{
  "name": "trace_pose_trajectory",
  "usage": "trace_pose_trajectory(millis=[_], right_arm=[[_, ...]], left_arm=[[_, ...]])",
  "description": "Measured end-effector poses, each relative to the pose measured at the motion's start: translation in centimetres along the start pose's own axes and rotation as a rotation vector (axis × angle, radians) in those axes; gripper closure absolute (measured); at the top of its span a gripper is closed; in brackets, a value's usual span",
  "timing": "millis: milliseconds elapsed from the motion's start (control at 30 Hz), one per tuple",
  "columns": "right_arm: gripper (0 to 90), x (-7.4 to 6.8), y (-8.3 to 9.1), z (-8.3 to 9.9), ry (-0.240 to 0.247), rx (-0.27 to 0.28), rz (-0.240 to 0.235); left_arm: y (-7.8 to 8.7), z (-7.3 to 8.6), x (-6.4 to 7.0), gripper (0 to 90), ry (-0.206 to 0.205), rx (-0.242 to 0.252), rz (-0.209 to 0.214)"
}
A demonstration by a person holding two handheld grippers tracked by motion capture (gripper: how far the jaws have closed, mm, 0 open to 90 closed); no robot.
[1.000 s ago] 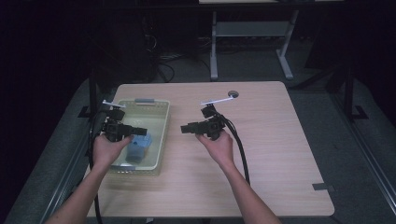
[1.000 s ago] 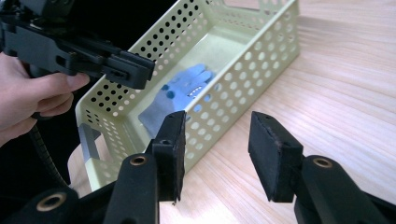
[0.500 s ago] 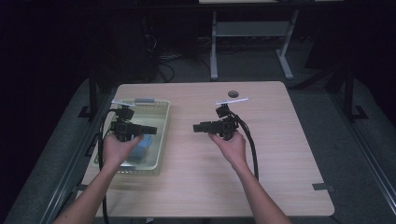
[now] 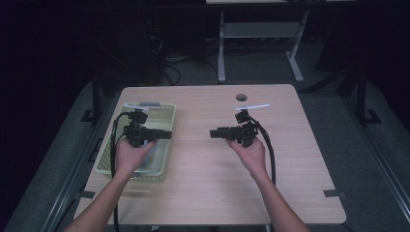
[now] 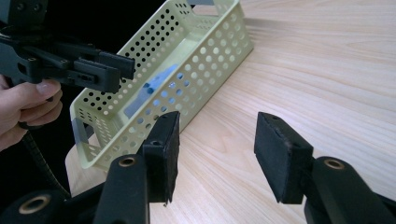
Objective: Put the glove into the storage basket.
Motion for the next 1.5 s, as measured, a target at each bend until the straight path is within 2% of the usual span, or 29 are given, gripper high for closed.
trace_pose_trajectory(millis=[167, 300, 333, 367, 500, 633, 733, 800, 933, 1067, 1167, 1500], right_arm=[[48.0, 0.6, 0.8, 0.6, 0.001, 0.003, 0.003], [47.0, 1.1, 1.6, 1.2, -0.005, 0.005, 0.009], [46.8, 1.2, 1.7, 1.3, -0.012, 0.004, 0.012], [46.8, 1.2, 1.7, 1.3, -0.012, 0.004, 0.012], [44.9, 1.9, 2.4, 2.2, -0.011, -0.002, 0.023], [44.5, 2.3, 3.0, 2.7, -0.013, 0.006, 0.029], [44.2, 2.7, 3.6, 3.2, -0.026, 0.024, 0.024], [43.7, 3.0, 4.0, 3.6, -0.040, 0.024, 0.022], [43.6, 3.7, 4.4, 4.3, -0.055, 0.029, 0.027], [43.9, 4.7, 4.8, 5.4, -0.073, 0.028, 0.036], [43.5, 5.6, 5.2, 6.4, -0.094, 0.030, 0.038], [42.8, 6.7, 6.1, 8.0, -0.130, 0.035, 0.041]], left_arm=[[-0.3, -0.2, 0.8, 51.2, -0.001, 0.013, 0.011], [-0.9, -0.1, 2.2, 51.0, -0.024, 0.009, 0.045], [-1.3, 0.0, 3.0, 51.1, -0.035, 0.010, 0.070], [-1.3, 0.0, 3.0, 51.0, -0.035, 0.010, 0.070], [-2.0, -0.1, 4.4, 50.4, -0.051, 0.012, 0.105], [-2.6, -0.1, 5.4, 49.7, -0.071, 0.011, 0.122], [-2.9, 0.0, 6.3, 49.7, -0.071, 0.020, 0.169], [-3.1, 0.0, 6.9, 49.3, -0.081, 0.025, 0.181], [-3.4, 0.3, 7.5, 48.6, -0.102, 0.018, 0.193], [-3.9, 0.7, 8.1, 46.3, -0.096, 0.016, 0.213], [-4.3, 1.0, 8.6, 45.8, -0.113, 0.016, 0.228], [-5.7, 1.8, 9.9, 44.1, -0.132, 0.009, 0.274]])
Point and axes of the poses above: each handheld gripper's, and its own axes: y roughly backward along the jaws, z roughly out of its underside, x roughly to its right, the point moved 7 cm from there along -y, roughly forward along the jaws, and after that the axes turned 10 degrees about -x, right-handed, at the moved point
